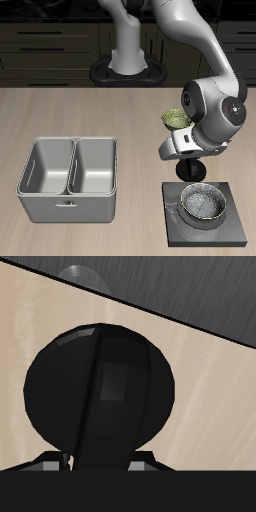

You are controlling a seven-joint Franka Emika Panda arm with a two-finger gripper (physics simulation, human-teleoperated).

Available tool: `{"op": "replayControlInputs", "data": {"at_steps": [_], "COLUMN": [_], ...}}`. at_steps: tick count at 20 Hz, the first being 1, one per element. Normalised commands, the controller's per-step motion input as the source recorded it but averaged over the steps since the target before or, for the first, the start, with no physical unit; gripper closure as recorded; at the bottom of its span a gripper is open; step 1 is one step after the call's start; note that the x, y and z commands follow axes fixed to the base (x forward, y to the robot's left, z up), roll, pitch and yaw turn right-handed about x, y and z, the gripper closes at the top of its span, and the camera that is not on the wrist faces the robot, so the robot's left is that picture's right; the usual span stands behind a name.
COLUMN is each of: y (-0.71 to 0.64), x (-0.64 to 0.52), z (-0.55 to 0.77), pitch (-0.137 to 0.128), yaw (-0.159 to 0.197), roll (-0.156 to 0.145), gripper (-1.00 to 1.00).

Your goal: Place the black bowl on the flat stove and turn on the flat stove

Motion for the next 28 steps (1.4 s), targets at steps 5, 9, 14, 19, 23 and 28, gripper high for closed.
{"op": "replayControlInputs", "data": {"at_steps": [5,9,14,19,23,28], "y": [-0.36,-0.18,0.08,0.03,-0.09,-0.16], "x": [-0.04,-0.14,-0.26,-0.12,-0.13,-0.24], "z": [-0.01,0.14,0.22,0.13,-0.02,0.02], "pitch": [0.022,-0.022,-0.066,0.0,0.015,0.045], "yaw": [0.209,0.046,0.144,0.162,0.176,0.11], "roll": [-0.044,0.087,0.034,0.06,-0.002,-0.013], "gripper": [1.0,1.0,1.0,-1.0,-1.0,-1.0]}}
